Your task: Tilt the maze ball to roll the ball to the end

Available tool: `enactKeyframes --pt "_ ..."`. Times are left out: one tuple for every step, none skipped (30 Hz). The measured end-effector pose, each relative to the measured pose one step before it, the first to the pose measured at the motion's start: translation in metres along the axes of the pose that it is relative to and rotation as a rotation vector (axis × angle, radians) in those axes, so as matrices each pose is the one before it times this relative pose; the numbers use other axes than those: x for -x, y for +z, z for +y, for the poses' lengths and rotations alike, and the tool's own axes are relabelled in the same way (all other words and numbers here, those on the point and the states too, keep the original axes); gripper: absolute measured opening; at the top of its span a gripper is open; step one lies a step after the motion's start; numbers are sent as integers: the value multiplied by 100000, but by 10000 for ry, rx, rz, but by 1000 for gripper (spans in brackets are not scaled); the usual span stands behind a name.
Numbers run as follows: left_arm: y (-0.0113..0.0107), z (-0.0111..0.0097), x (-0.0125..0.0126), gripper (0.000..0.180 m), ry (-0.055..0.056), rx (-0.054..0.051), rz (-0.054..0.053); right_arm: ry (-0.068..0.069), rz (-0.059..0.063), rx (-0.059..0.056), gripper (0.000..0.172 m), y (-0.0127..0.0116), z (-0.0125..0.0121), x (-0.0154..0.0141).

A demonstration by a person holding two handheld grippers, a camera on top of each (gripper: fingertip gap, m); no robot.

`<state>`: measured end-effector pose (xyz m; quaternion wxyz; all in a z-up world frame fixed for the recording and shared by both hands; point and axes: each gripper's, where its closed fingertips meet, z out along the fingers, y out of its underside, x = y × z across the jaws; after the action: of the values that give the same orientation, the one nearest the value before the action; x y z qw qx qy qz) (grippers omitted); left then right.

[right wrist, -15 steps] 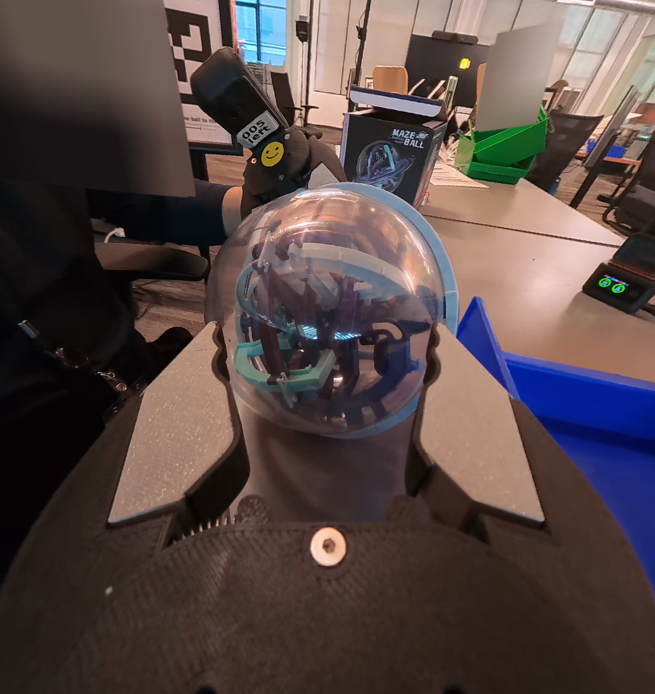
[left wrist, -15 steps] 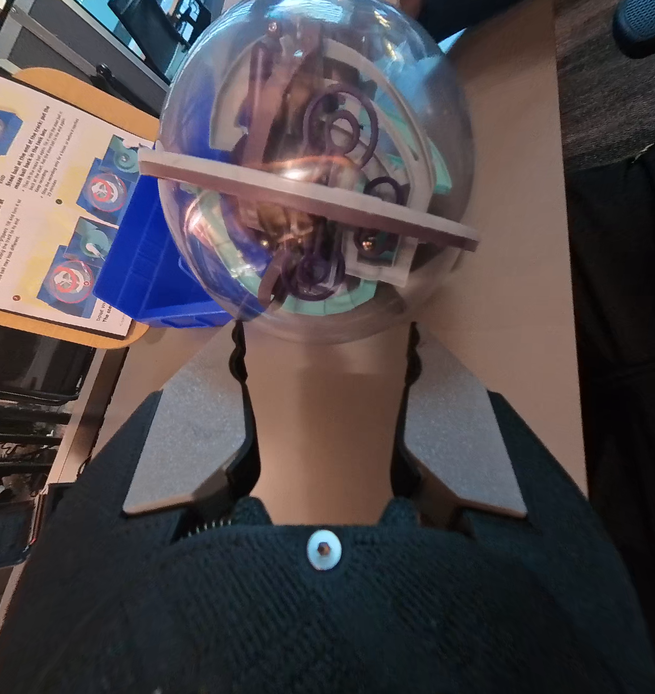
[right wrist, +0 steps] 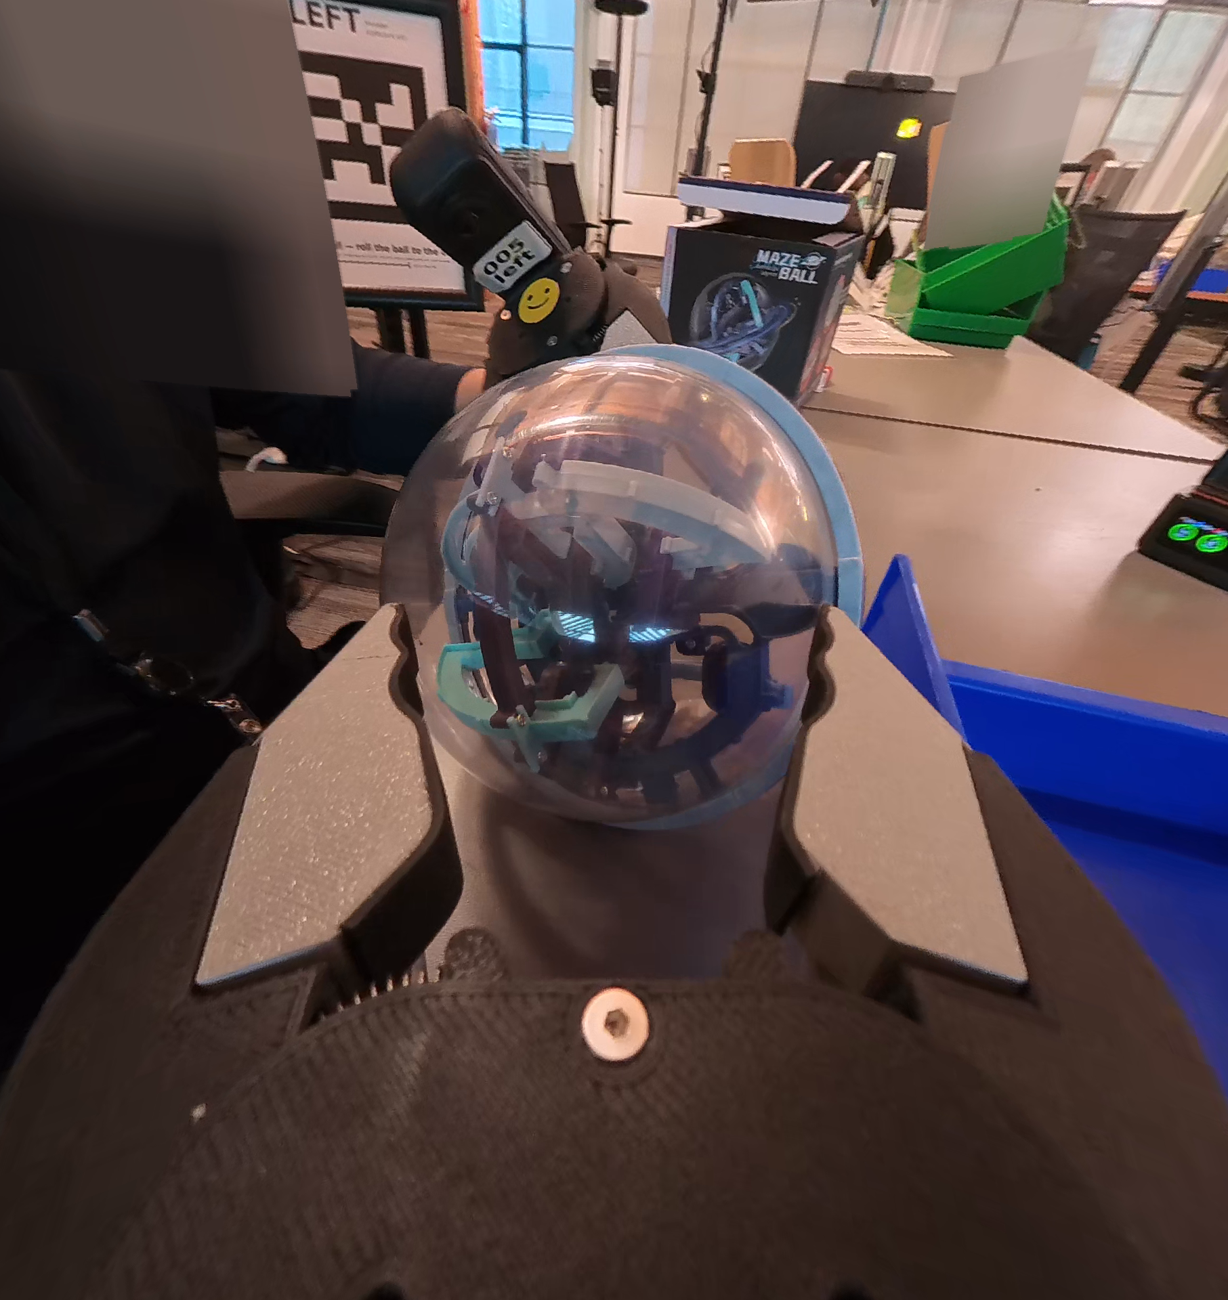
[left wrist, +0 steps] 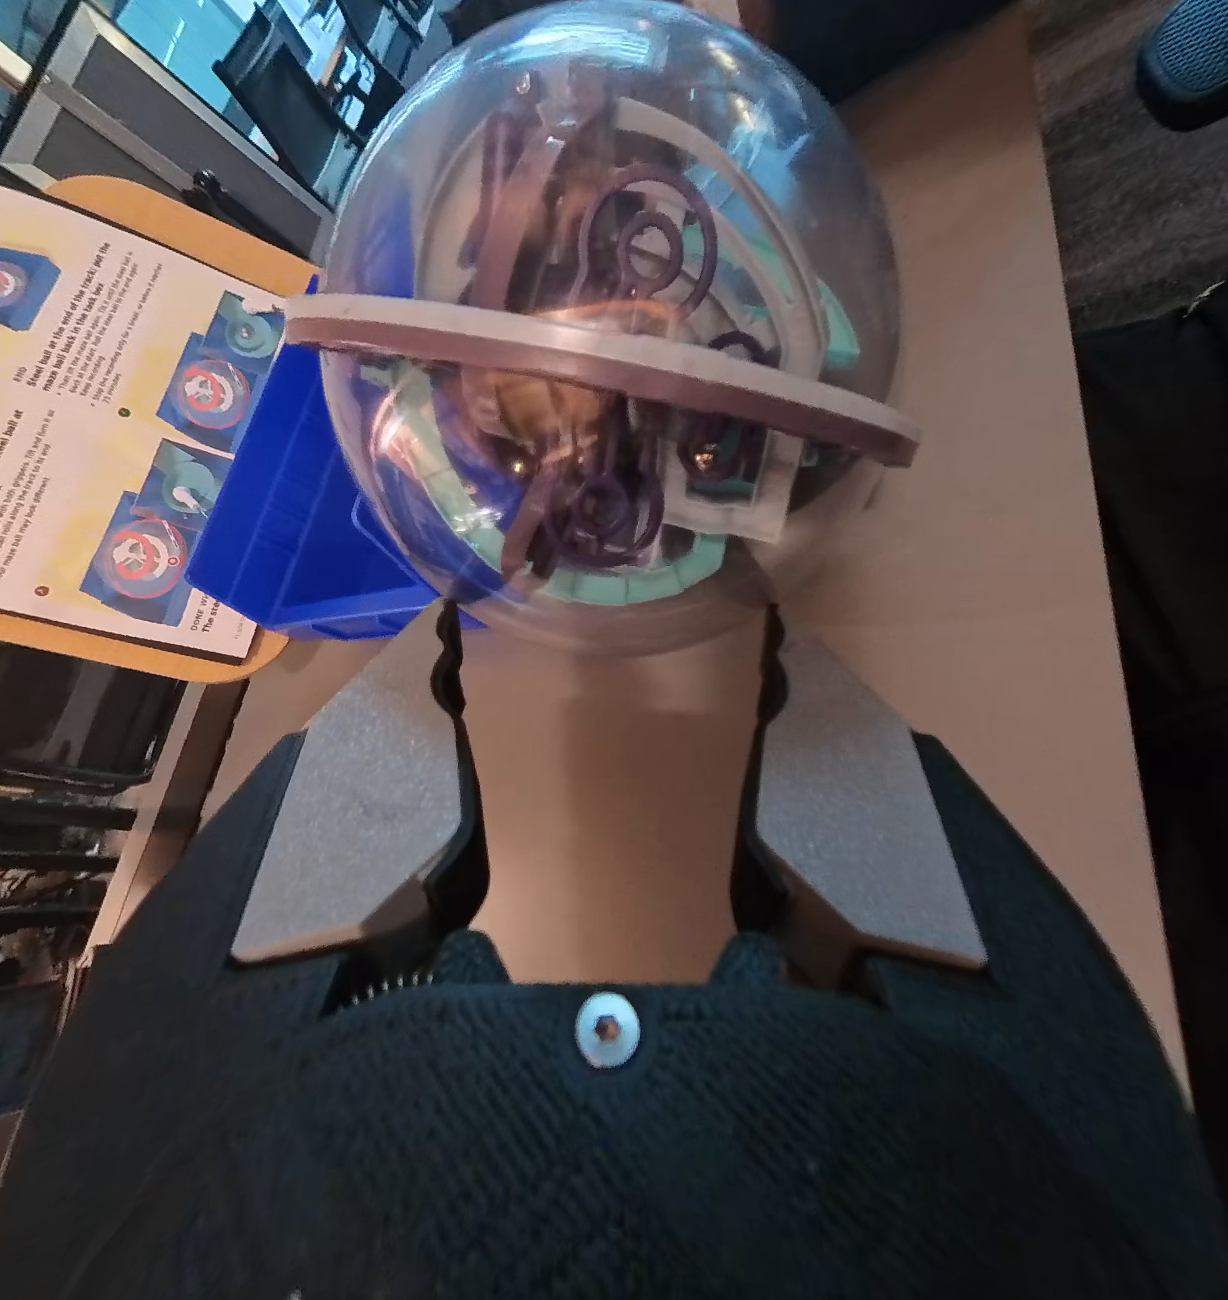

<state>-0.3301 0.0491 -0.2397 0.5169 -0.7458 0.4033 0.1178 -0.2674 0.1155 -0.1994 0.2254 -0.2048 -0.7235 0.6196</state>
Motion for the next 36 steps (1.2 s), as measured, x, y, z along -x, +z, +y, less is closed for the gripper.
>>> enactKeyframes --pt "-60 -40 -11 84 66 -125 49 80 -90 -29 108 64 -50 -56" --pt "-63 -49 18 85 103 -167 49 71 -76 -18 108 77 -3 -19" --pt "-42 -5 44 85 46 -150 60 38 -32 -3 108 82 50 4" --pt "-5 41 28 86 -82 -99 97 18 -2 0 108 45 44 33" --pt "12 26 17 87 -99 -69 109 23 1 3 108 2 -6 6" --pt "17 19 33 88 -50 -52 96 16 -2 14 108 -14 23 -50" --pt "27 24 31 88 -24 -37 97 -6 -7 15 108 -13 22 -8" --pt "68 16 15 89 -27 -15 103 -21 -19 8 108 -45 7 -2" --pt "110 21 19 91 -8 1 100 -32 -29 2 108 -64 -8 0" --pt "122 27 24 93 16 -1 84 -19 -33 4 108 -6 -21 -42" --pt "121 11 39 96 -6 14 74 9 -35 4 108 79 -7 -106" --pt "150 -4 18 99 -22 10 77 7 -48 -8 108 80 5 -35" --pt "188 -17 3 102 0 31 52 0 -52 -5 108 64 -11 -19" --pt "171 32 41 105 38 75 -10 31 -45 19 108 -42 -62 -97" --pt "114 20 46 107 33 68 -41 57 -40 39 108 -91 -40 -108" --pt "54 -17 21 107 9 31 -47 41 -33 37 108 -9 15 -91" --pt "18 -53 -17 107 19 -10 -59 -1 -15 38 108 24 49 -78" --pt "-2 -63 -35 107 24 -15 -71 -20 7 45 107 -26 41 -20" --pt "-26 -65 -51 107 32 3 -73 -29 13 43 107 -101 57 71" --pt "-44 -49 -44 107 72 19 -78 -43 5 31 106 -71 65 120" --pt "-55 -19 -16 106 100 47 -84 -34 7 19 104 -58 7 104" --pt "-52 1 -6 105 87 65 -77 -11 35 20 104 -139 -27 45" --pt "-46 11 1 104 57 47 -59 -1 66 28 104 -92 -14 -17" --pt "-43 32 10 103 16 31 -32 -17 96 25 104 -20 20 -39" --pt "-39 51 15 102 -46 36 -4 -28 125 20 104 -46 -26 -56" --pt "-30 51 24 102 -47 31 -3 -29 141 32 103 -95 -53 -91" --pt "-30 46 20 101 -22 32 -17 -38 159 34 102 -49 -19 -115" --pt "-26 45 -1 100 -5 42 -23 -50 163 24 102 -81 14 -134" --pt "-29 15 -5 100 15 30 -26 -86 131 11 100 -218 -37 -35" --pt "-13 -5 -19 100 8 27 -25 -120 112 5 98 -165 -46 80" --pt "1 15 -11 100 -13 50 -22 -113 141 15 96 -123 -78 60" --pt "-2 12 2 100 -36 48 -10 -82 155 27 95 -154 -121 46" --pt "0 -6 0 100 -29 29 -4 -17 112 37 94 -91 -65 28" --pt "9 -29 -1 100 -10 17 -10 81 35 57 92 -76 6 71" --pt "23 -38 2 99 -8 45 -19 141 -76 64 92 -79 118 175" --pt "24 -70 -7 98 0 53 -27 124 -180 18 91 -6 84 331"
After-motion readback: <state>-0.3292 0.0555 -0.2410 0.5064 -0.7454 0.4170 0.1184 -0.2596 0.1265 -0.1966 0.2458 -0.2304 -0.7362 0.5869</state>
